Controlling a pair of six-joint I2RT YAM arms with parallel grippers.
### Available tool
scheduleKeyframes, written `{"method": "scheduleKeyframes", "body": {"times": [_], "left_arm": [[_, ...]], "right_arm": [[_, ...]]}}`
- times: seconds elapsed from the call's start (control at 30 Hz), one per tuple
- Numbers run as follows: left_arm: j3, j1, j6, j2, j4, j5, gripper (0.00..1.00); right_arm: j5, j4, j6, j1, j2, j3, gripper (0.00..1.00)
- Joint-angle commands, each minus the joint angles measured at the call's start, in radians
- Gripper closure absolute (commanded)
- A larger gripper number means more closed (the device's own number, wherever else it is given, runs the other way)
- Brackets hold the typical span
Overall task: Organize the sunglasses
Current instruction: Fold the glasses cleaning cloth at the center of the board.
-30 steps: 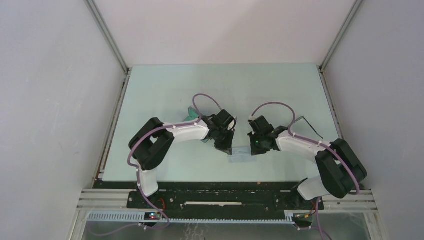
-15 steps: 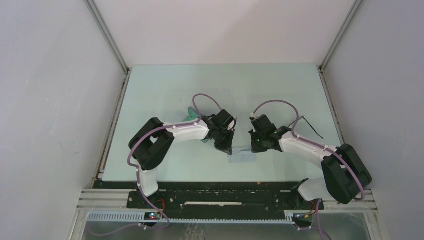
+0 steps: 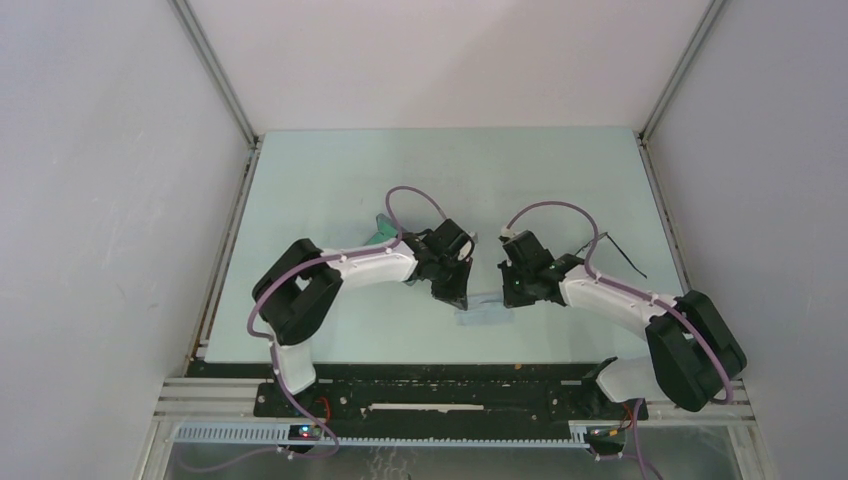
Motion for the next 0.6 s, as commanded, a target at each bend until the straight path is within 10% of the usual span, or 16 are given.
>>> {"method": "scheduleKeyframes", "body": {"times": [0.0, 0.57], "left_arm": [[-0.024, -0.008, -0.012, -0.048, 0.001, -0.002, 1.00], [-0.043, -0.016, -0.028, -0.021, 0.027, -0.017, 1.00]], "right_arm": [[0.011, 0.006, 0.014, 0.010, -0.049, -0.012, 1.00], [0.003, 0.000, 0.027, 0.025, -0.060, -0.045, 1.00]]}}
